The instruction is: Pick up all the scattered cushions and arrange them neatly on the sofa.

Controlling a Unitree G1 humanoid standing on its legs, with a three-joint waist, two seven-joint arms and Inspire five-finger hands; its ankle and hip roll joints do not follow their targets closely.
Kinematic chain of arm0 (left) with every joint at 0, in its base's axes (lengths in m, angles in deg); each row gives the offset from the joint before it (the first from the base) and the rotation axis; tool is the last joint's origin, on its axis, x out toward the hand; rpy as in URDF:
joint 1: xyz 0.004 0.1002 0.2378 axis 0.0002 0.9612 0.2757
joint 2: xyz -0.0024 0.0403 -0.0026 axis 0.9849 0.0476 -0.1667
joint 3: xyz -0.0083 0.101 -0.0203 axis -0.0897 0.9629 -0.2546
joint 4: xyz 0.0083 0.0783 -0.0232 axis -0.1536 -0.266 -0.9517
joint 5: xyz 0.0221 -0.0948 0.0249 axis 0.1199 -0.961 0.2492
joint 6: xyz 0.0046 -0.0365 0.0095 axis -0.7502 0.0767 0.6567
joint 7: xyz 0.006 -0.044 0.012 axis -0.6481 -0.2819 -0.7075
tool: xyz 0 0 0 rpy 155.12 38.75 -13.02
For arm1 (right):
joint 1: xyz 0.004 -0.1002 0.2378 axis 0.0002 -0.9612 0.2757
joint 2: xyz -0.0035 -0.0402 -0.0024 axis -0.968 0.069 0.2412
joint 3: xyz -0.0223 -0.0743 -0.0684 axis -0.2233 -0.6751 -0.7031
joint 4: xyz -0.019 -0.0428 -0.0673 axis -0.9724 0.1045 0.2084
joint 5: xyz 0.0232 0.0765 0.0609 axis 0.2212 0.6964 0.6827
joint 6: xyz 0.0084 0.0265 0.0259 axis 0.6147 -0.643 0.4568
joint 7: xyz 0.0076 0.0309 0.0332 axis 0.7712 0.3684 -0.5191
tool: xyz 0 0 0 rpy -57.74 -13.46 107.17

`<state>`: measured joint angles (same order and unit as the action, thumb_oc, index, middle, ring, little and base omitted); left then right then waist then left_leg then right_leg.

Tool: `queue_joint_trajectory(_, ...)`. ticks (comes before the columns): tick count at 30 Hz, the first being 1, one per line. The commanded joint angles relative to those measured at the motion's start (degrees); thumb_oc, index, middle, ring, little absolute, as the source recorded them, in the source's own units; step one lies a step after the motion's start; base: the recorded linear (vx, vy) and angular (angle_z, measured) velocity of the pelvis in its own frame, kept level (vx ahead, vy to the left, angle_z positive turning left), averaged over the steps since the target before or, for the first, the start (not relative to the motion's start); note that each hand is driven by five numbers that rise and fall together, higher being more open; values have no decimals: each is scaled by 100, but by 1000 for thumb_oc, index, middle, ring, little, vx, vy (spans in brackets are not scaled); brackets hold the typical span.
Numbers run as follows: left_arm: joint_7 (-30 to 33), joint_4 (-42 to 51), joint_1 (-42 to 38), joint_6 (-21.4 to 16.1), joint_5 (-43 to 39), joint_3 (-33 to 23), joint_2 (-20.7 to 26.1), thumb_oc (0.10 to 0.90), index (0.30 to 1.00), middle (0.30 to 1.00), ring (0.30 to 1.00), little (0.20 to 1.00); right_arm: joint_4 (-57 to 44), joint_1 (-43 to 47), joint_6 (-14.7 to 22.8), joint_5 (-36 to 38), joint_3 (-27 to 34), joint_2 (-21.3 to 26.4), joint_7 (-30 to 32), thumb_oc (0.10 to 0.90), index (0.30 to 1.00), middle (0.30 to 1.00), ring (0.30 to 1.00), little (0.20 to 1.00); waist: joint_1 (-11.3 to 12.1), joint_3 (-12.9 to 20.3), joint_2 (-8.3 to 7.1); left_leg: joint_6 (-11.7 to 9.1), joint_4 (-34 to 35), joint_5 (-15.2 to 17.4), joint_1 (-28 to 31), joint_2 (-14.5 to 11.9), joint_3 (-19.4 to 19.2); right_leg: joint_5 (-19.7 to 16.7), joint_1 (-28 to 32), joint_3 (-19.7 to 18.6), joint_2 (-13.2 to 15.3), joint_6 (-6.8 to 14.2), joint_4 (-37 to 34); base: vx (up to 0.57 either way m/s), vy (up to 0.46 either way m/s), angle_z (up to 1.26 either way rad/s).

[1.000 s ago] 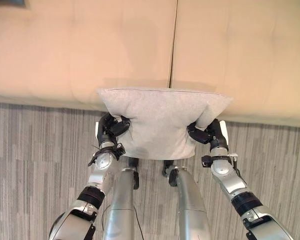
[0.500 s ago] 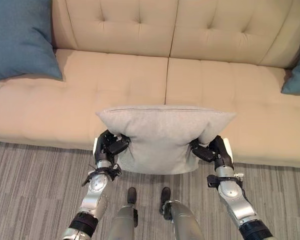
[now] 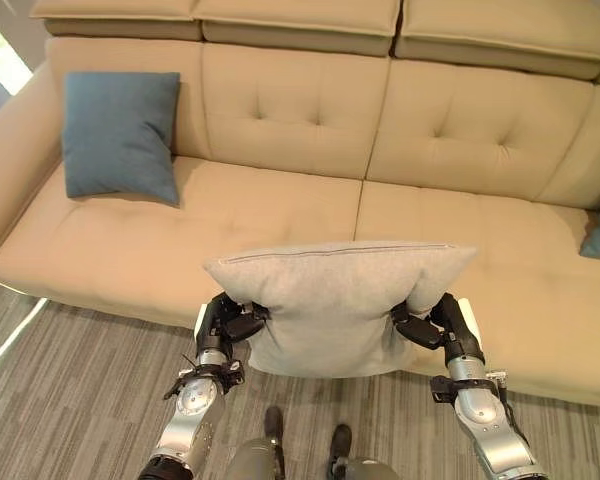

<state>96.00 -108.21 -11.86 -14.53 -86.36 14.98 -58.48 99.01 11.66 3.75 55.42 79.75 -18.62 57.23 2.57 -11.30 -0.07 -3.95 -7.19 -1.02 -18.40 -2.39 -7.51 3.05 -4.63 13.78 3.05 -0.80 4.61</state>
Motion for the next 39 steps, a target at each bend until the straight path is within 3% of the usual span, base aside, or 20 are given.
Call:
queue_joint_trajectory(1, -379, 670, -315, -503, 347, 255, -51, 400, 300, 300, 300, 300, -823, 294, 861, 51, -39, -102, 89, 400, 300, 300, 300, 300, -90, 834, -347, -54, 168, -105, -46, 121, -198, 199, 36, -214, -2, 597, -97, 578, 290, -19)
queue_joint_trajectory(2, -388, 829, 38, -415, 408, 132, 18, 400, 300, 300, 300, 300, -940, 128, 785, 65, 41, -220, 80, 400, 300, 300, 300, 300, -53, 1128, -282, 24, 688, -346, 448, 112, -306, 363, 612, -401, 5, 727, -259, 637, 351, -1)
queue_joint_trajectory(3, -395, 886, 61, -410, 413, 122, 43, 400, 300, 300, 300, 300, -957, 127, 781, 69, 35, -238, 58, 400, 300, 300, 300, 300, -37, 1155, -283, 70, 710, -293, 541, 127, -320, 383, 637, -458, 70, 766, -226, 807, 557, -8)
queue_joint_trajectory(5, -414, 1022, -1, -365, 467, 134, 128, 400, 300, 300, 300, 300, -991, 168, 747, -22, -17, -277, -23, 400, 300, 300, 300, 300, -23, 1132, -251, 266, 735, -78, 888, 217, -352, 356, 443, -637, 313, 897, 566, 230, 347, -52)
queue_joint_trajectory(6, -373, 1086, -89, -381, 511, 121, 195, 400, 300, 300, 300, 300, -954, 338, 745, -82, -83, -281, -40, 400, 300, 300, 300, 300, -55, 971, -210, 401, 719, -10, 989, 228, -367, 31, -34, -802, 404, 943, 1448, 32, 173, -63)
queue_joint_trajectory(14, -314, 1119, -204, -413, 559, 73, 255, 400, 300, 300, 300, 300, -939, 497, 751, -126, -217, -338, -65, 400, 300, 300, 300, 300, -24, 857, -143, 487, 689, 103, 1080, 184, -402, -34, -498, -785, 445, 933, 2041, 26, 47, 2)
queue_joint_trajectory(15, -327, 1126, -207, -445, 538, 62, 223, 400, 300, 300, 300, 300, -923, 556, 756, -156, -259, -328, -101, 400, 300, 300, 300, 300, -28, 861, -141, 472, 738, 164, 1209, 188, -400, 75, -650, -671, 394, 871, 1787, 364, 31, 0)
queue_joint_trajectory(16, -348, 1086, -207, -445, 509, 100, 177, 400, 300, 300, 300, 300, -859, 673, 747, -99, -296, -284, -114, 400, 300, 300, 300, 300, -101, 877, -215, 443, 851, 282, 1437, 295, -402, -48, -890, -595, 171, 886, 898, 528, -130, -65)
queue_joint_trajectory(17, -339, 1069, -284, -465, 514, 127, 147, 400, 300, 300, 300, 300, -806, 713, 722, -81, -305, -225, -109, 400, 300, 300, 300, 300, -223, 827, -266, 392, 895, 414, 1635, 390, -301, -447, -1091, -593, 11, 1008, 142, 425, -143, -90)
queue_joint_trajectory(21, -444, 1057, -264, -473, 534, 180, 57, 400, 300, 300, 300, 300, -876, 558, 746, -75, -231, -224, -133, 400, 300, 300, 300, 300, -272, 836, -340, 329, 726, 682, 1794, 479, -148, -562, -746, -812, -25, 963, -202, 246, -128, 15)
queue_joint_trajectory(25, -568, 1044, -212, -450, 437, 265, -55, 400, 300, 300, 300, 300, -947, 335, 765, -38, -33, -127, -140, 400, 300, 300, 300, 300, -336, 877, -392, 103, -445, 1018, 1470, 267, -190, -500, -417, -620, 118, 803, -215, 168, -127, 37)
queue_joint_trajectory(27, -565, 1003, -248, -408, 377, 320, -103, 400, 300, 300, 300, 300, -921, 291, 728, 2, 24, -59, -104, 400, 300, 300, 300, 300, -319, 799, -409, 47, -1254, 826, 938, 118, -162, -298, -247, -537, 128, 614, -167, 133, -103, 35)
queue_joint_trajectory(29, -556, 1004, -250, -397, 374, 323, -101, 400, 300, 300, 300, 300, -912, 278, 729, 27, 37, -69, -98, 400, 300, 300, 300, 300, -300, 803, -418, 94, -1257, 877, 772, 167, -93, -248, -208, -529, 132, 601, -158, 113, -42, 18)
queue_joint_trajectory(31, -567, 1025, -220, -370, 374, 317, -107, 400, 300, 300, 300, 300, -890, 270, 721, 29, 68, -43, -104, 400, 300, 300, 300, 300, -263, 856, -403, 120, -781, 784, 775, 161, -40, -179, -106, -538, 96, 628, -192, 157, -4, -8)
queue_joint_trajectory(33, -567, 1025, -220, -370, 374, 317, -107, 400, 300, 300, 300, 300, -891, 270, 721, 29, 68, -44, -104, 400, 300, 300, 300, 300, -262, 850, -405, 121, -769, 778, 787, 164, -41, -178, -99, -539, 99, 628, -194, 92, 19, 3)
queue_joint_trajectory(35, -478, 1103, -315, -318, 396, 331, -101, 400, 300, 300, 300, 300, -867, 284, 668, 48, 107, -19, -23, 400, 300, 300, 300, 300, -114, 824, -325, 10, 26, 198, 454, 177, 167, 52, 159, -625, -25, 608, -217, 252, 105, 9)
queue_joint_trajectory(39, -519, 1200, -207, -333, 417, 322, -86, 400, 300, 300, 300, 300, -895, 233, 651, -67, 128, -25, -44, 400, 300, 300, 300, 300, -138, 951, -196, 26, 623, 26, 902, 175, 231, 149, 227, -692, -46, 654, -155, 169, 144, -37)
